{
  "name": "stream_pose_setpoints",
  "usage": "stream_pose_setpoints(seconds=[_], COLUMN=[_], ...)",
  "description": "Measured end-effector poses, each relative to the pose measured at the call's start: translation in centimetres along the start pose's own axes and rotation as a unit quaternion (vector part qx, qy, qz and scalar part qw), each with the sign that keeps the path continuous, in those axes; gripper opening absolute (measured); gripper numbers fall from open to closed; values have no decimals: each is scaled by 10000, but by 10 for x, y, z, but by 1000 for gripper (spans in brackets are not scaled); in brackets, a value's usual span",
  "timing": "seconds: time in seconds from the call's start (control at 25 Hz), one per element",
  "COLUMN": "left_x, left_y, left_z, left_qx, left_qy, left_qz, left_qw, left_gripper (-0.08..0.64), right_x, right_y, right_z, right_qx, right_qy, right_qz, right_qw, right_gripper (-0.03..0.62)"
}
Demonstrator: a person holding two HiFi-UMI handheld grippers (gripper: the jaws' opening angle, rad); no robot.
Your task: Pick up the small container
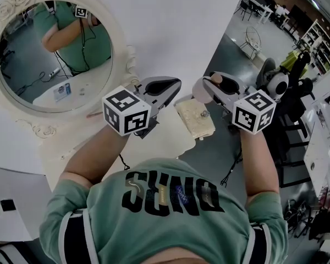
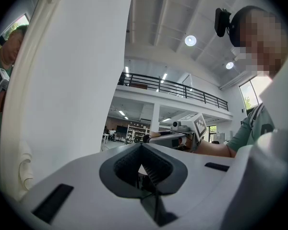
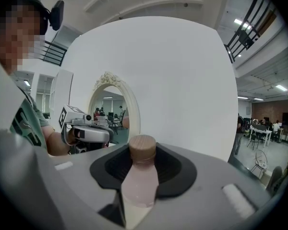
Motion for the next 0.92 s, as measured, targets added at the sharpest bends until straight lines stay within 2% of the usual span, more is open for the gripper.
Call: stream_pose_setpoints(seconds=[0.92], left_x=[7], left_y=[0], left_z=[-5], left_qx=[8], left_qy=[57], left_qz=[36], left_qw=[10000], left_gripper=[0], right_x=[-7], right_y=[2], right_z=[-6], right_qx=[-19], right_qy=[86], right_qz=[-46], right_qw=[10000], right_gripper=[140])
Point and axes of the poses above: the fingertips, and each gripper's own axes: z forward along the fingers, x to its right, y out of its underside, the point moved 3 cm from there along -z, backward along the fingers
